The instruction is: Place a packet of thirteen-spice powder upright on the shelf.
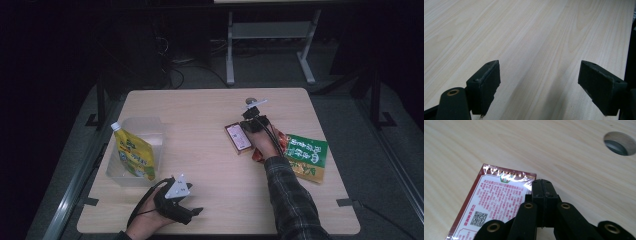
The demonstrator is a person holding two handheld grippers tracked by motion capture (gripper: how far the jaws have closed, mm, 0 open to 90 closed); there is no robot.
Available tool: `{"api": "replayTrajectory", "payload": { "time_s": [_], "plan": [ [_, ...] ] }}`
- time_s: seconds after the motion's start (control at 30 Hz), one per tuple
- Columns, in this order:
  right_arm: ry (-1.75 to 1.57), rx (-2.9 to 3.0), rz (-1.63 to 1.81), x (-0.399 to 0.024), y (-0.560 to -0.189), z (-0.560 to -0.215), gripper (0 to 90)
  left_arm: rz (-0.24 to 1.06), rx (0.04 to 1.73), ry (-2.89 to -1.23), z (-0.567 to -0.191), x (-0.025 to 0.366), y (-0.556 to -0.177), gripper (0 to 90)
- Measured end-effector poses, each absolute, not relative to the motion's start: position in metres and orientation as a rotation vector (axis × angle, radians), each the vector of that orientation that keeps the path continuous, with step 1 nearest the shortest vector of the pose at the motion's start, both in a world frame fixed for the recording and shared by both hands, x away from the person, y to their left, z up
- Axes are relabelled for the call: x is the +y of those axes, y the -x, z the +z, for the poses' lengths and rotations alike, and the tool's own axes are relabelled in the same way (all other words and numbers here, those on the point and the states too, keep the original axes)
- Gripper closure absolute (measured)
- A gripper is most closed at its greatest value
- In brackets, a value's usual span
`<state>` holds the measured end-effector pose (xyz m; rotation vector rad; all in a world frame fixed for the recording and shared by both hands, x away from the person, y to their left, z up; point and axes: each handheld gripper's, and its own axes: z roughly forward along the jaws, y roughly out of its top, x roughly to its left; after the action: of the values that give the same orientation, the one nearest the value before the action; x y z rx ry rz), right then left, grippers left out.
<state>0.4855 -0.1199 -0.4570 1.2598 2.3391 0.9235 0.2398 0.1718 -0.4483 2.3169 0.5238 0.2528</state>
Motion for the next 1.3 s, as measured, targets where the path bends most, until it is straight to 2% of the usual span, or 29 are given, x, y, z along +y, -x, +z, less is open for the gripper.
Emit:
{"api": "replayTrajectory", "payload": {
  "time_s": [0.4,1.3],
  "plan": [
    [-1.07,2.497,0.917,-0.098,-0.475,-0.457,90.0,0.25,0.526,-2.319,-0.448,0.172,-0.24,17.4],
    [-0.803,2.743,0.973,-0.093,-0.43,-0.456,90.0,0.252,0.53,-2.323,-0.449,0.172,-0.241,17.4]
  ]
}}
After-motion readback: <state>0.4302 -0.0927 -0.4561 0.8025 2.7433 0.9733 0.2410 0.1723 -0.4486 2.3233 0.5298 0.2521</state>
